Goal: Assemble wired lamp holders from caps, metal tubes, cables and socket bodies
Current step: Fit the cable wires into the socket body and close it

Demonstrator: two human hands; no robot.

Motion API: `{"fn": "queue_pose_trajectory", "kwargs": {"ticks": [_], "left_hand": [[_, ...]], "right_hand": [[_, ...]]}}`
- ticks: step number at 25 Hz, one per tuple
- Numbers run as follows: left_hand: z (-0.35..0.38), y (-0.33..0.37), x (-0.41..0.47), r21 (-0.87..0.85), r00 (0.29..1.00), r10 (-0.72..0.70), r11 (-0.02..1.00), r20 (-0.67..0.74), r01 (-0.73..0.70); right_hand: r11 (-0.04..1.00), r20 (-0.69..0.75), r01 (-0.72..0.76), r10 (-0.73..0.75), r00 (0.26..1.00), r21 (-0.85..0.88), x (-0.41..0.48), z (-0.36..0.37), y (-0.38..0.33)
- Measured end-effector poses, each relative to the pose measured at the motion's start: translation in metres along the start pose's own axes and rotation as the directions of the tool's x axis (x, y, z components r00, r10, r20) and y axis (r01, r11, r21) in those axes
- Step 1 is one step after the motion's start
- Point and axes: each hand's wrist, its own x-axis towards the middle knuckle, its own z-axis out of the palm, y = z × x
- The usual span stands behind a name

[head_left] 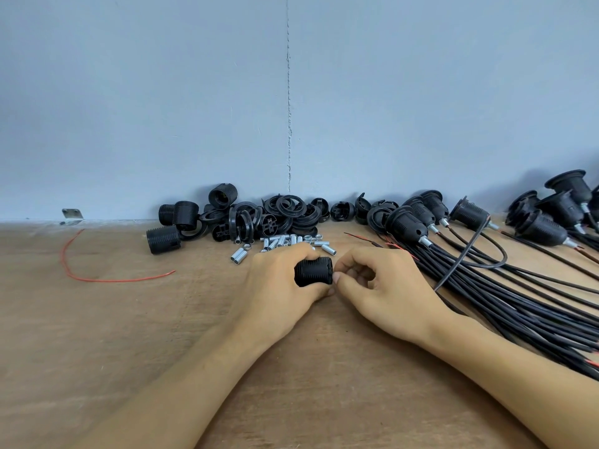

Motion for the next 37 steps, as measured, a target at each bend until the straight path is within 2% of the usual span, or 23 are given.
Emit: {"fn": "queue_pose_trajectory", "kwargs": {"ticks": [6,13,18,21,23,25,26,27,28,30,32,37], "left_hand": [[-0.003,0.003,-0.001,-0.008,0.999,-0.044,0.999,0.007,0.044],[-0.003,0.009,-0.002,0.039,1.000,0.005,0.999,-0.003,-0.005],[-0.005,0.010,-0.002,0.020,0.999,-0.023,1.000,0.023,0.022],[-0.007,0.010,-0.001,-0.001,0.997,-0.080,0.997,-0.019,0.080],[-0.011,0.009,0.001,-0.032,0.989,-0.131,0.991,-0.063,0.130],[-0.015,0.009,0.002,-0.108,0.981,-0.183,0.979,-0.066,0.175],[-0.016,0.009,0.003,-0.149,0.978,-0.203,0.970,-0.056,0.193],[-0.017,0.010,0.004,-0.188,0.976,-0.215,0.961,-0.041,0.203],[-0.018,0.011,0.004,-0.227,0.975,-0.220,0.951,-0.020,0.210],[-0.018,0.014,0.004,-0.299,0.975,-0.220,0.929,0.022,0.216],[-0.019,0.017,0.005,-0.314,0.975,-0.220,0.925,0.018,0.214],[-0.020,0.011,0.006,-0.211,0.965,-0.250,0.950,-0.083,0.228]], "right_hand": [[0.997,-0.008,0.058,-0.059,0.998,-0.053,-0.001,-0.001,-0.002],[0.992,0.019,0.091,-0.090,0.996,-0.084,-0.001,-0.001,-0.003],[0.998,0.035,0.031,-0.029,0.999,-0.049,0.001,-0.002,-0.002],[1.000,0.048,-0.022,0.022,0.999,-0.008,0.008,-0.009,-0.003],[0.990,0.186,-0.143,0.141,0.972,0.000,0.016,-0.027,0.000],[0.961,0.437,-0.262,0.275,0.856,-0.091,0.022,-0.049,0.007],[0.950,0.515,-0.279,0.310,0.799,-0.139,0.023,-0.057,0.010],[0.948,0.544,-0.285,0.316,0.778,-0.143,0.024,-0.061,0.012],[0.950,0.531,-0.297,0.303,0.791,-0.099,0.024,-0.060,0.013],[0.942,0.483,-0.333,0.268,0.834,0.051,0.024,-0.055,0.013],[0.921,0.517,-0.351,0.220,0.827,0.170,0.023,-0.050,0.012],[0.947,0.567,-0.280,0.146,0.811,0.157,0.024,-0.059,0.013]]}}
